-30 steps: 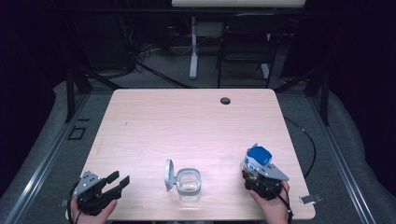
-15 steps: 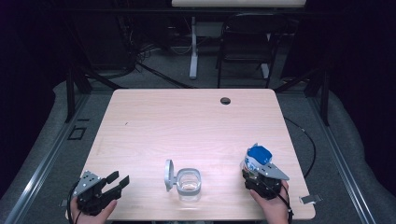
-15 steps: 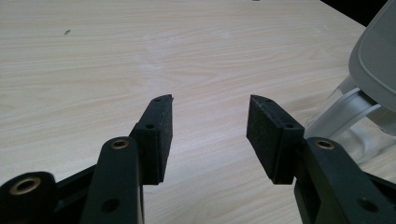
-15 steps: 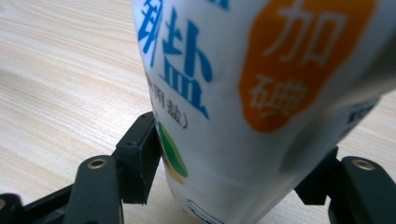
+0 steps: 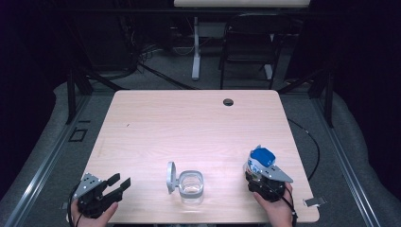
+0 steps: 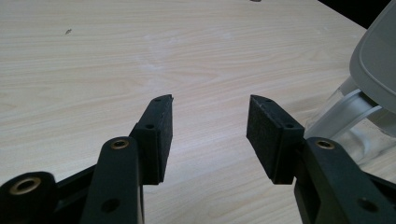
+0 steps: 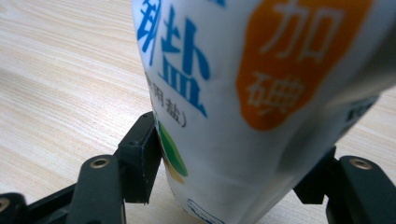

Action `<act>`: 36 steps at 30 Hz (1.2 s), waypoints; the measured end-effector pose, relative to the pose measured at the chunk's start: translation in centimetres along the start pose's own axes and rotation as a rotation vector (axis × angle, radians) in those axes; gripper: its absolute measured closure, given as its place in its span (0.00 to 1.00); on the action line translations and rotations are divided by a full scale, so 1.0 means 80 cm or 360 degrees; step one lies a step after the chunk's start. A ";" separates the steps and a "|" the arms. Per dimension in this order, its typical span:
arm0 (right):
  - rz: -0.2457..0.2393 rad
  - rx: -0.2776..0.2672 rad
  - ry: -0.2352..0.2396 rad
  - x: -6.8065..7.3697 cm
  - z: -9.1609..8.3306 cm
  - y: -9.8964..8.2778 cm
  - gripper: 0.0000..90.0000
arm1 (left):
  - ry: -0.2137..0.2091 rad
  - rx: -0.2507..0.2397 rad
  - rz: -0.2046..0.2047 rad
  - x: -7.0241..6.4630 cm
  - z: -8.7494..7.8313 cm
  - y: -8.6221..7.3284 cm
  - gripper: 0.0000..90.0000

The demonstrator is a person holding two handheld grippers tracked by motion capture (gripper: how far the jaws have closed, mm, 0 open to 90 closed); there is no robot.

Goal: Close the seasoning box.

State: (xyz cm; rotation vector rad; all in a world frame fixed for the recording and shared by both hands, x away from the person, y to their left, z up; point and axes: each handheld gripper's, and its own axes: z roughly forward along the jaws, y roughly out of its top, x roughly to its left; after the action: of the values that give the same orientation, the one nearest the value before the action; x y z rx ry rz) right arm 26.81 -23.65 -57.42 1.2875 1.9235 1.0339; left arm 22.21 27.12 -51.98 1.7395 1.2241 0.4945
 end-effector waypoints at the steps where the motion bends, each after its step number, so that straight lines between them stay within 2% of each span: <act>1: 0.0001 0.0003 -0.0001 0.000 0.000 0.000 0.40 | 0.0002 0.0000 0.0000 0.000 0.000 0.000 0.57; 11: -0.0016 0.0012 0.0008 -0.001 -0.001 0.000 0.41 | 0.0006 -0.0001 -0.0007 0.001 0.000 0.000 0.57; 19: -0.0022 -0.0018 0.0040 -0.004 0.000 -0.001 0.42 | 0.0009 -0.0005 -0.0009 0.001 0.000 0.000 0.57; 23: -0.0036 0.0007 0.0046 -0.005 0.000 0.001 0.42 | 0.0011 -0.0006 -0.0011 0.001 -0.001 0.000 0.57; 36: -0.0043 -0.0029 0.0062 -0.007 0.000 -0.003 0.43 | 0.0013 -0.0006 -0.0012 0.001 0.000 -0.001 0.57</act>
State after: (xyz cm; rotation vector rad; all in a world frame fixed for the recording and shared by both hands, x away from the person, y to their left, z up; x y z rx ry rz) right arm 26.92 -24.23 -57.57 1.2367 1.9507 1.0681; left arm 22.22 27.22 -52.06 1.7307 1.2338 0.4996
